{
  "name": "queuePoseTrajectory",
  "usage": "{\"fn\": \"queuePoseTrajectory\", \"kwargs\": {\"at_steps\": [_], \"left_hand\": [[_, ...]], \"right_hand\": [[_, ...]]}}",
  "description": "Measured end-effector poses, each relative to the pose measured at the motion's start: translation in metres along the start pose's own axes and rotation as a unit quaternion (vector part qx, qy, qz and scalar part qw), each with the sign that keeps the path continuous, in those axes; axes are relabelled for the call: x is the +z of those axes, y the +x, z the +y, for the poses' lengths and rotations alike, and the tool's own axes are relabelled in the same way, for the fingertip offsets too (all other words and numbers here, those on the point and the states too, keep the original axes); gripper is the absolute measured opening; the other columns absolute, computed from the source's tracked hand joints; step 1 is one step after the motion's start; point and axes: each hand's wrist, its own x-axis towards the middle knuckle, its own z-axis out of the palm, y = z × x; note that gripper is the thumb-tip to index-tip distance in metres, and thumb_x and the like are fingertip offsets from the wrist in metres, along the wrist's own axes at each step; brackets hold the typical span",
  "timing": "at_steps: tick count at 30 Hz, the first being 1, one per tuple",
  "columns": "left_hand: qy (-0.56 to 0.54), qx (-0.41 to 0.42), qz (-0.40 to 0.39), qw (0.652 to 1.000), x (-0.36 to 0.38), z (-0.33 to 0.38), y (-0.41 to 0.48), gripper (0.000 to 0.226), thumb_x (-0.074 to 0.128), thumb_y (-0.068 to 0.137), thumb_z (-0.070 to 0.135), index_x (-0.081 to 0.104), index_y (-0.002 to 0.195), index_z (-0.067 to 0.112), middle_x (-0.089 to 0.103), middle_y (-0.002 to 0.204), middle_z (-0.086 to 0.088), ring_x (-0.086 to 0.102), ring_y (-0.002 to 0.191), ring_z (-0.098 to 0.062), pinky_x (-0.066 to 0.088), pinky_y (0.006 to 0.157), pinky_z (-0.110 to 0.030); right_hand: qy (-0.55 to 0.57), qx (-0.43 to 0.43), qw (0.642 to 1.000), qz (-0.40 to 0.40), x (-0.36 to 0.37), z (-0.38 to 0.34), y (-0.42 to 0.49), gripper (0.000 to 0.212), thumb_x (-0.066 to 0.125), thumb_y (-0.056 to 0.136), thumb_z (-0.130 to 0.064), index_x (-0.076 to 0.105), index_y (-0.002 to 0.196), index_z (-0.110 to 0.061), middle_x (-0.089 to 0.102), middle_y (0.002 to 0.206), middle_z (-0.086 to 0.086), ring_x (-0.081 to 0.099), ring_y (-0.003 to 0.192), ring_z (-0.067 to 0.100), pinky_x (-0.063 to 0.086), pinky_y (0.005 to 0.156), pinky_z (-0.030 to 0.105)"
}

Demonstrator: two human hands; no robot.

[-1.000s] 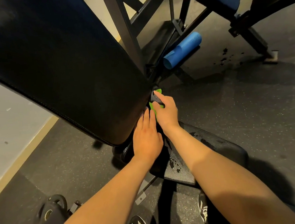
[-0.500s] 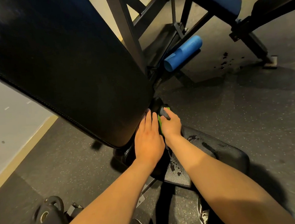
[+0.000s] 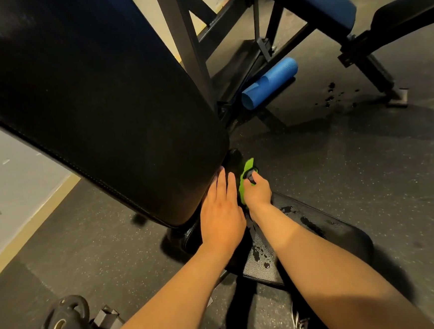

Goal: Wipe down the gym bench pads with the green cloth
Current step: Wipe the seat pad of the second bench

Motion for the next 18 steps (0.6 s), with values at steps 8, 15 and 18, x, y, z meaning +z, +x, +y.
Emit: {"fn": "queuePoseTrajectory", "kwargs": {"at_steps": [8, 15, 18], "left_hand": [[-0.004, 0.011, -0.023, 1.0, -0.008, -0.002, -0.002, 0.075, 0.046, 0.099, 0.026, 0.006, 0.161, 0.012, -0.008, 0.167, -0.012, -0.005, 0.155, -0.025, 0.007, 0.126, -0.039], [0.014, 0.01, -0.037, 0.999, -0.016, -0.016, -0.032, 0.07, 0.047, 0.098, 0.027, 0.016, 0.159, 0.012, -0.009, 0.168, -0.011, -0.001, 0.155, -0.024, 0.015, 0.126, -0.036], [0.022, 0.009, -0.036, 0.999, -0.015, -0.017, -0.036, 0.069, 0.047, 0.098, 0.028, 0.018, 0.159, 0.013, -0.01, 0.167, -0.011, 0.0, 0.155, -0.025, 0.015, 0.124, -0.034]], "right_hand": [[0.054, -0.109, 0.992, -0.031, -0.016, -0.045, -0.029, 0.044, 0.053, 0.1, -0.011, 0.054, 0.142, -0.024, 0.053, 0.139, 0.002, 0.05, 0.127, 0.017, 0.043, 0.11, 0.036], [0.004, -0.16, 0.987, -0.013, 0.001, -0.019, -0.035, 0.023, 0.048, 0.101, -0.013, 0.06, 0.12, -0.012, 0.05, 0.126, 0.004, 0.05, 0.118, 0.015, 0.042, 0.109, 0.04], [-0.021, -0.068, 0.997, -0.01, 0.01, 0.004, -0.032, 0.03, 0.045, 0.102, -0.014, 0.057, 0.129, -0.007, 0.05, 0.136, 0.012, 0.049, 0.127, 0.027, 0.041, 0.108, 0.043]]}}
